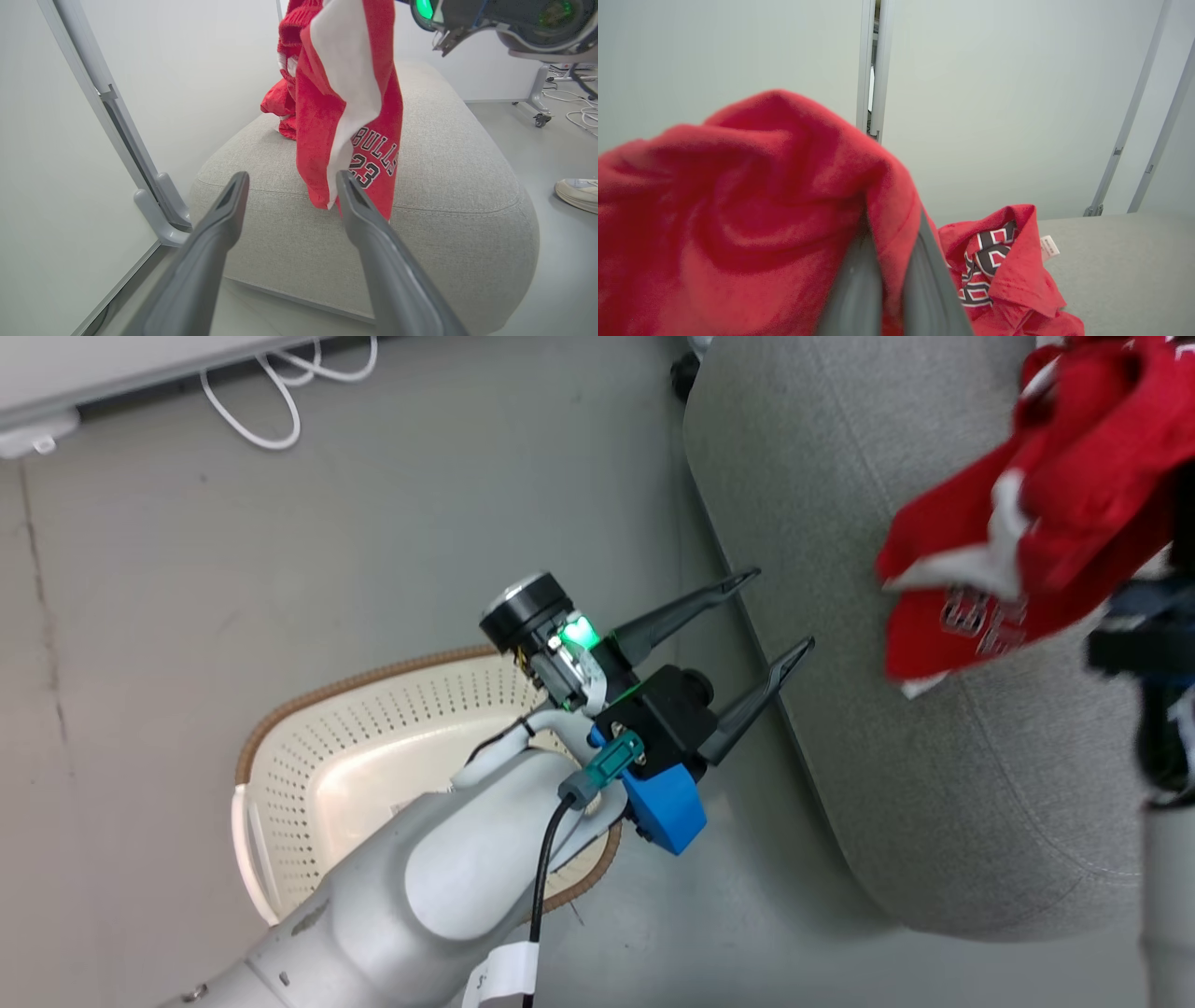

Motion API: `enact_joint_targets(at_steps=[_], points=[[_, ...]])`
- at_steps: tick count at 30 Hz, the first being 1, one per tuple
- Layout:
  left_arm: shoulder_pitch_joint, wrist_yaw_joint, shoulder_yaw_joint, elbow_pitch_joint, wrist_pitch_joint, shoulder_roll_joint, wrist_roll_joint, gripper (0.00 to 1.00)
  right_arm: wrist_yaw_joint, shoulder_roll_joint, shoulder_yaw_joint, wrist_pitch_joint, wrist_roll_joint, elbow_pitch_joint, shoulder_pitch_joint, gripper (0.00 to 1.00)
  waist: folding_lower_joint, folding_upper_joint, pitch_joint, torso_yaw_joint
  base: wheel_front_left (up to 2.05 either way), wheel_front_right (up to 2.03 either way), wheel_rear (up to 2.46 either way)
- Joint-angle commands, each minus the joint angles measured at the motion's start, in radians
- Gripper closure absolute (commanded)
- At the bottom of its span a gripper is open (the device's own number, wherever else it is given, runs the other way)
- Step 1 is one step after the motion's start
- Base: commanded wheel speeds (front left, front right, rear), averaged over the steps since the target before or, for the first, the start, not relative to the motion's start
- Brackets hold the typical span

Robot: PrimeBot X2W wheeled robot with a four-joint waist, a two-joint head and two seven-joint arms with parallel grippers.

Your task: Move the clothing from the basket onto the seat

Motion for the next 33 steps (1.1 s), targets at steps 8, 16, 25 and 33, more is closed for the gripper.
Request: enact_joint_targets(at_steps=[8,16,25,33], points=[[-0.119,0.0,-0.014,-0.014,0.005,0.018,0.035,0.0,0.0,-0.132,-0.194,0.0,0.028,-0.096,-0.309,1.0,0.0,0.0,0.207,0.018,0.0,0.0,0.0],[-0.21,0.0,-0.025,-0.052,0.03,0.05,0.057,0.0,0.0,-0.364,-0.382,0.0,0.031,-0.04,-0.561,1.0,0.0,0.0,0.378,0.023,0.0,0.0,0.0],[-0.25,0.0,-0.048,-0.091,0.049,0.067,0.068,0.0,0.0,-0.41,-0.453,0.0,-0.055,0.173,-0.561,1.0,0.0,0.0,0.465,0.023,0.0,0.0,0.0],[-0.258,0.006,-0.052,-0.11,0.06,0.087,0.062,0.0,0.0,-0.318,-0.497,0.0,-0.131,0.322,-0.474,1.0,0.0,0.0,0.483,0.016,0.0,0.0,0.0]])
